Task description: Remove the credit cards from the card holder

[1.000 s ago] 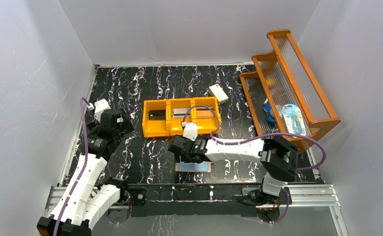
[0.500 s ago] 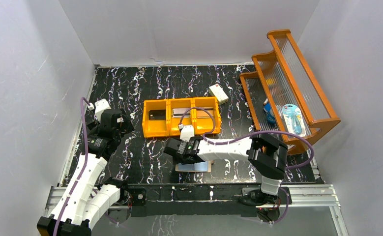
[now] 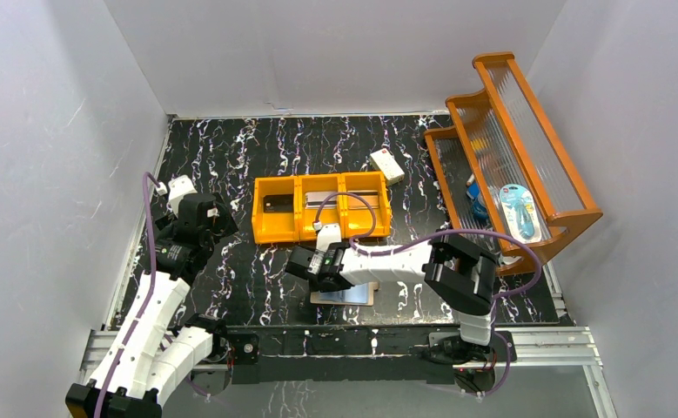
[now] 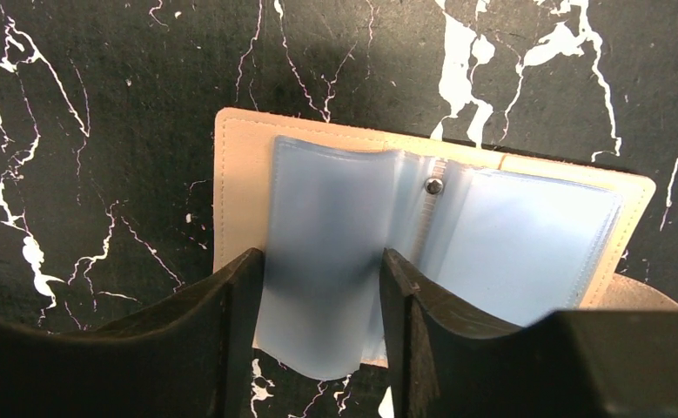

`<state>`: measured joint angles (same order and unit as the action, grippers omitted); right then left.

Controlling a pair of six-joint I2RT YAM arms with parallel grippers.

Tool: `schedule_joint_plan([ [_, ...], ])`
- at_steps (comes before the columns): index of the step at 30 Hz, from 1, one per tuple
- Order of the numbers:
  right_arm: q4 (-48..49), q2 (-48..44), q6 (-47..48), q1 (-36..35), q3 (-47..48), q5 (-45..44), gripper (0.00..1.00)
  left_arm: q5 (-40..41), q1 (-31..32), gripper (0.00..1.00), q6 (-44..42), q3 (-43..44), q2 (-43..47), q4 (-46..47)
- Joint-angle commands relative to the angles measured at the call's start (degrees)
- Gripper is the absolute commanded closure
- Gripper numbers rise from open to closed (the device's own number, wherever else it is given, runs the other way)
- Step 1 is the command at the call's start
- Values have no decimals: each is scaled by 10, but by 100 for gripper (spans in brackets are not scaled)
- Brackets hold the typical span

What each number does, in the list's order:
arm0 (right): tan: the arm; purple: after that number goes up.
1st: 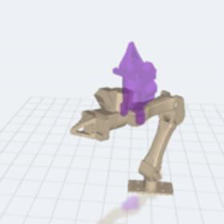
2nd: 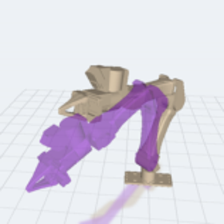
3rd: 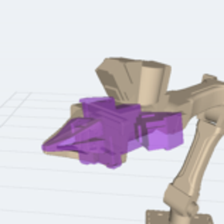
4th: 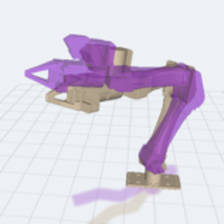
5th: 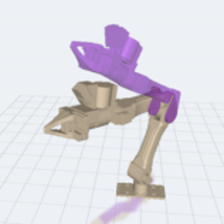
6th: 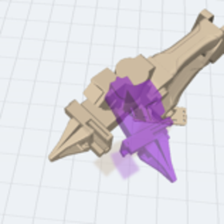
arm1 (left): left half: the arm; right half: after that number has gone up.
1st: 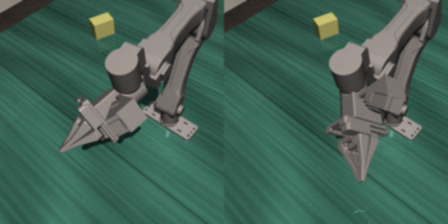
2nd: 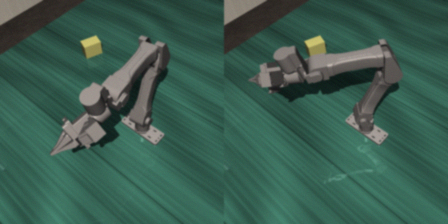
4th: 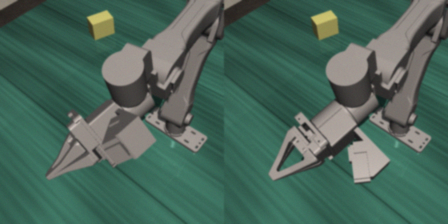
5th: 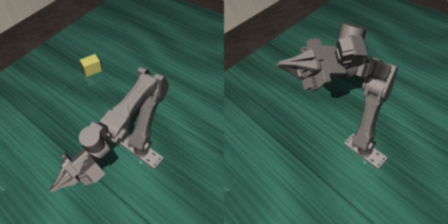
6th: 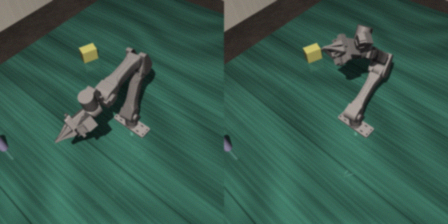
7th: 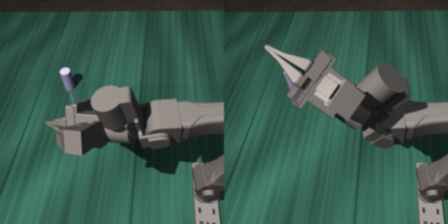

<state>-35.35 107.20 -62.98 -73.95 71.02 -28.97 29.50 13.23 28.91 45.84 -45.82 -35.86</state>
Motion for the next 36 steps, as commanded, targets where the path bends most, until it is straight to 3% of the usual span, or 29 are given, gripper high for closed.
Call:
schedule_joint_plan([
  [1, 5, 9, -27, -3, -25, 13, 45, 3, -2, 2, -6, 1, 1, 4],
  [10, 226, -99, -15, 20, -164, 100, 54, 0, -3, 2, -6, 1, -1, 4],
  [13, 234, -117, -2, 24, -165, 101, 51, -2, -3, 2, -6, 0, 0, 4],
  [20, 130, -143, 43, 17, -78, 70, 33, -27, -3, 2, -8, 0, -1, 6],
  [24, 62, -174, 5, 16, -88, 22, 30, -132, -3, 2, -10, 2, -6, 3],
  [27, 31, -205, -35, 17, -122, -5, 29, -267, -3, 5, 4, 6, -10, 10],
  [32, 71, -254, -63, 26, -201, 13, 31, -476, 3, 12, 39, -11, -40, 49],
  [36, 129, -282, -65, 46, -252, 50, 36, -518, 49, 14, 44, -27, -63, 67],
])
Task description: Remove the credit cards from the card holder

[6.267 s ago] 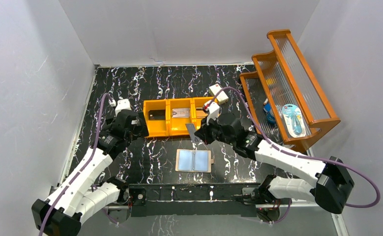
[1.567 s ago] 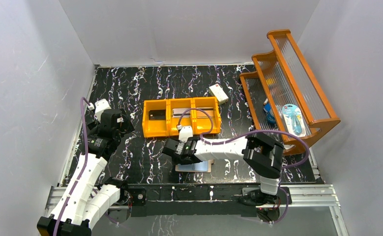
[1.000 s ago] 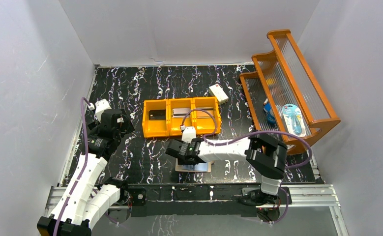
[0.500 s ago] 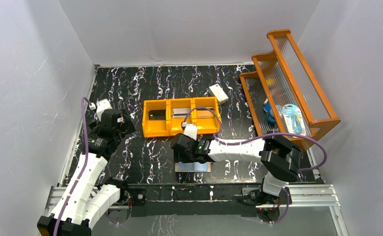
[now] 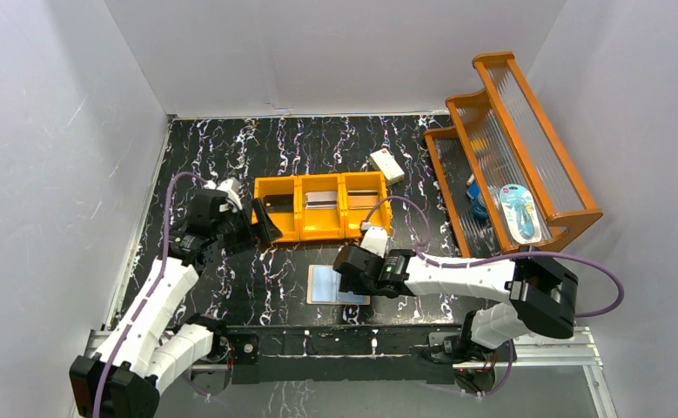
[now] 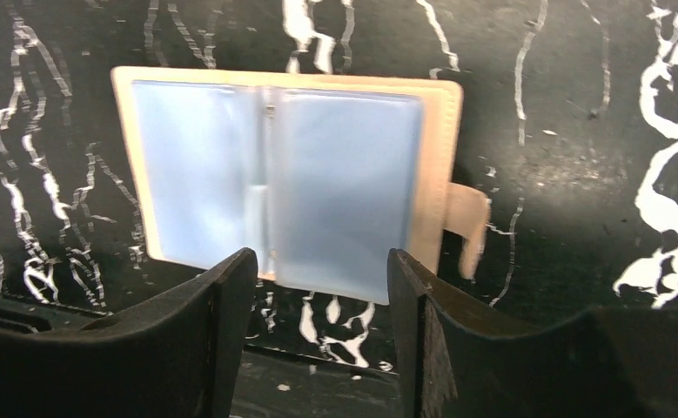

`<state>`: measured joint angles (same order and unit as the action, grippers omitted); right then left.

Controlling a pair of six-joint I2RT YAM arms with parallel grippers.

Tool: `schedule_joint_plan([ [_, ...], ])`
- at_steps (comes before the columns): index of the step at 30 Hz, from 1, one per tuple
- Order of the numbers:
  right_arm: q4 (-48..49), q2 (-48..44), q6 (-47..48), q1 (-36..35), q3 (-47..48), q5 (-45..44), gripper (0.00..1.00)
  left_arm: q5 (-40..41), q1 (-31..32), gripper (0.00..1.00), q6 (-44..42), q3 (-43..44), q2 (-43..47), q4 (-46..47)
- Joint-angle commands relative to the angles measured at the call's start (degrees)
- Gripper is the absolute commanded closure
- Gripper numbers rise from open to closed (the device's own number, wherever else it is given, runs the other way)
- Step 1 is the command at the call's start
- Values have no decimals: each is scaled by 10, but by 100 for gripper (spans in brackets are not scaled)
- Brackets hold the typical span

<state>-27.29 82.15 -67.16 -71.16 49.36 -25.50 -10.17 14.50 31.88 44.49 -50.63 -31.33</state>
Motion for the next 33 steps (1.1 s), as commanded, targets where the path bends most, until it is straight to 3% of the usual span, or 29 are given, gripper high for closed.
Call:
schedule_joint_plan([
  [1, 64, -37, -21, 24, -47, 26, 38, -117, 59, 15, 17, -17, -21, 25],
  [5, 88, -48, -22, 37, -63, 51, 41, -91, 144, 18, 27, -34, -55, 49],
  [8, 79, -47, -24, 40, -64, 50, 42, -85, 175, 22, 30, -43, -83, 60],
  [25, 96, -36, -34, 56, -95, 71, 40, -134, 249, 43, 44, -66, -191, 126],
  [33, 127, -25, -42, 65, -114, 96, 43, -120, 281, 52, 59, -92, -249, 166],
])
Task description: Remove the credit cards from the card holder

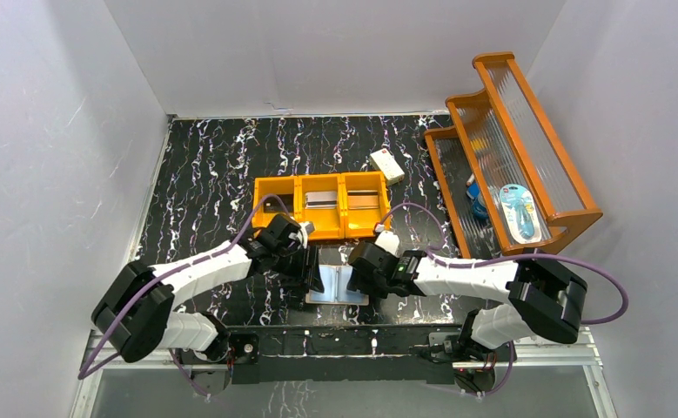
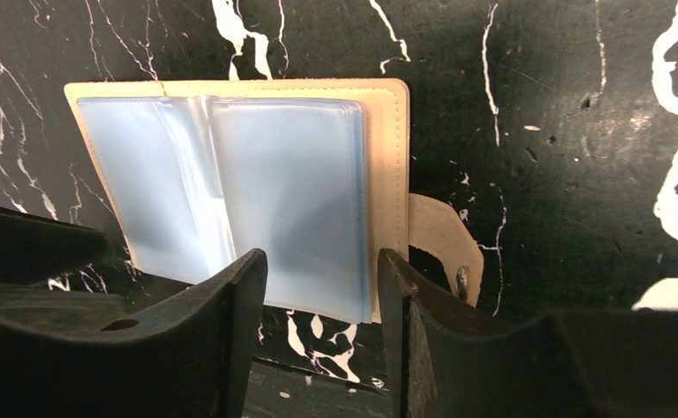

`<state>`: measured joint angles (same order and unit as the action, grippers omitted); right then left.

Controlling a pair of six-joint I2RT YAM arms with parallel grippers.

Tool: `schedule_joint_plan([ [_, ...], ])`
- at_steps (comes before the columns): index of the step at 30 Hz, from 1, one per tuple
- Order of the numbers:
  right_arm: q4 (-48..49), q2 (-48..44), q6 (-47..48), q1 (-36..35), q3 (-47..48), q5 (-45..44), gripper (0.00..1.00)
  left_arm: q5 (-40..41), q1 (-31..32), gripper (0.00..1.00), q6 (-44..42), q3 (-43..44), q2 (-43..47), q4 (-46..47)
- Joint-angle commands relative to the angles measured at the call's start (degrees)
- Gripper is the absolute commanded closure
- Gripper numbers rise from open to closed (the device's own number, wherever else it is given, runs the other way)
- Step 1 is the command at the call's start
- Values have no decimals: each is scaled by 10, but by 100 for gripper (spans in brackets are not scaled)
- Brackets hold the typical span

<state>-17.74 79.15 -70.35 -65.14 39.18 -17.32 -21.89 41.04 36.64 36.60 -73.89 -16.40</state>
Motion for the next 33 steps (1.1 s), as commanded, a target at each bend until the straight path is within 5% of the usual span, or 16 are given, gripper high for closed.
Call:
schedule_joint_plan([
  [1, 37, 6, -10, 6, -13, 17, 44, 3, 20, 54, 16, -16, -23, 18],
  [7, 78, -6, 6, 6, -15, 36, 58, 29, 41, 62, 39, -37, -42, 33],
  [12, 139, -22, 15, 7, -22, 57, 59, 41, 51, 64, 47, -43, -42, 39],
  [25, 95, -11, 42, 8, 33, 50, 66, 52, 56, 66, 56, -42, -34, 38],
  [33, 84, -13, 40, 8, 31, 42, 84, 54, 56, 68, 55, -35, -32, 33],
])
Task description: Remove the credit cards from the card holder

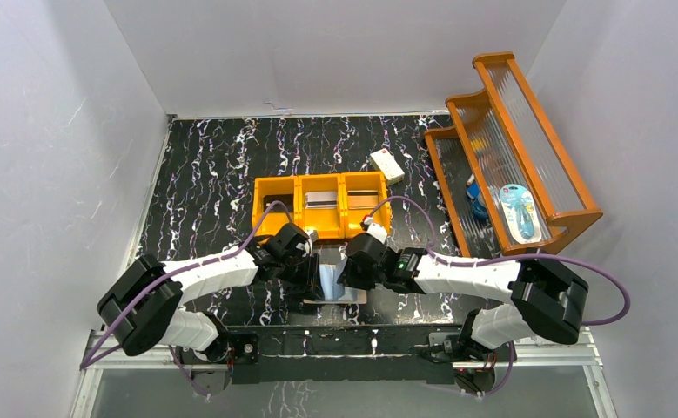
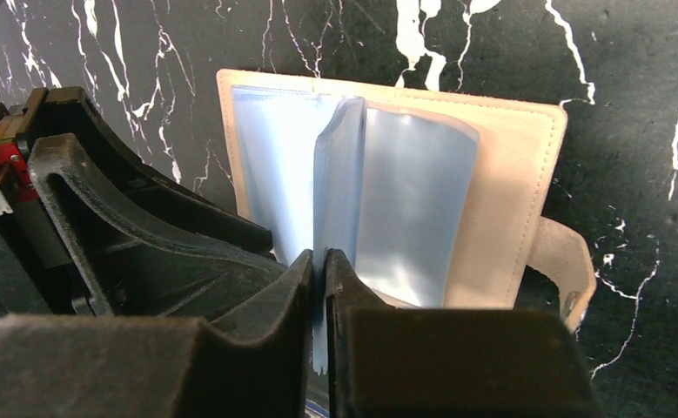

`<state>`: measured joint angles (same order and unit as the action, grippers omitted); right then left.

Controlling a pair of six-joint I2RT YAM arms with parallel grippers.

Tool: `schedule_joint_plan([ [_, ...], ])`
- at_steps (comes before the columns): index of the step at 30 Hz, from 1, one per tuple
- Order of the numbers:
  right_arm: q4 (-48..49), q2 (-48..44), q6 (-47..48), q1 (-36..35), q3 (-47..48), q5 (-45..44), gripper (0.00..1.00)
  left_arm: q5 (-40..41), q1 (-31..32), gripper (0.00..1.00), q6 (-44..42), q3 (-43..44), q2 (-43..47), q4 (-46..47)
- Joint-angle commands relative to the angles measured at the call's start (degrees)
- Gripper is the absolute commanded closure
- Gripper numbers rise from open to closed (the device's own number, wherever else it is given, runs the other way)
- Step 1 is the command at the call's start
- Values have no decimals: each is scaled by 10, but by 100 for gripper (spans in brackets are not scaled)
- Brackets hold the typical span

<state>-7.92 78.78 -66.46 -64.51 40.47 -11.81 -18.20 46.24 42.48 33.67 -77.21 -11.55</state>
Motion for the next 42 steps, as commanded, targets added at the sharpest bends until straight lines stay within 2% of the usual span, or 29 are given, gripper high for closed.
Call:
schedule_joint_plan([
  [1, -15, -8, -2, 2, 17, -13, 86, 18, 3, 69, -4, -5, 1, -16],
  [3, -12, -7, -6, 2, 12, -9, 91, 18, 4, 69, -5, -3, 0, -18],
  [5, 33, -14, -11, 6, -8, 20, 96, 18, 4, 69, -5, -2, 0, -20],
  [9, 223, -38, -67, 34, -106, 102, 96, 19, 4, 70, -5, -1, -1, -21],
  [19, 319, 30, -100, 64, -128, 194, 92, 19, 4, 71, -6, 5, -9, -23],
  [22, 291, 33, -88, 64, -109, 190, 88, 20, 4, 71, -7, 6, -8, -27],
  [25, 215, 10, -67, 65, -89, 156, 78, 25, 4, 71, -6, 5, -3, -30],
  [30, 15, -47, -36, 65, -44, 49, 60, 26, 4, 71, -4, 3, 2, -34],
  [34, -101, -81, -37, 64, -29, -25, 58, 26, 4, 70, -4, 11, 8, -39],
  [35, -117, -89, -40, 64, -28, -36, 54, 26, 4, 69, -3, 13, 10, -41],
  [38, -140, -109, -35, 64, -23, -53, 53, 29, 4, 65, 2, 23, 20, -48],
  [42, -104, -127, 8, 64, -12, -30, 53, 36, 4, 60, 7, 38, 47, -59],
])
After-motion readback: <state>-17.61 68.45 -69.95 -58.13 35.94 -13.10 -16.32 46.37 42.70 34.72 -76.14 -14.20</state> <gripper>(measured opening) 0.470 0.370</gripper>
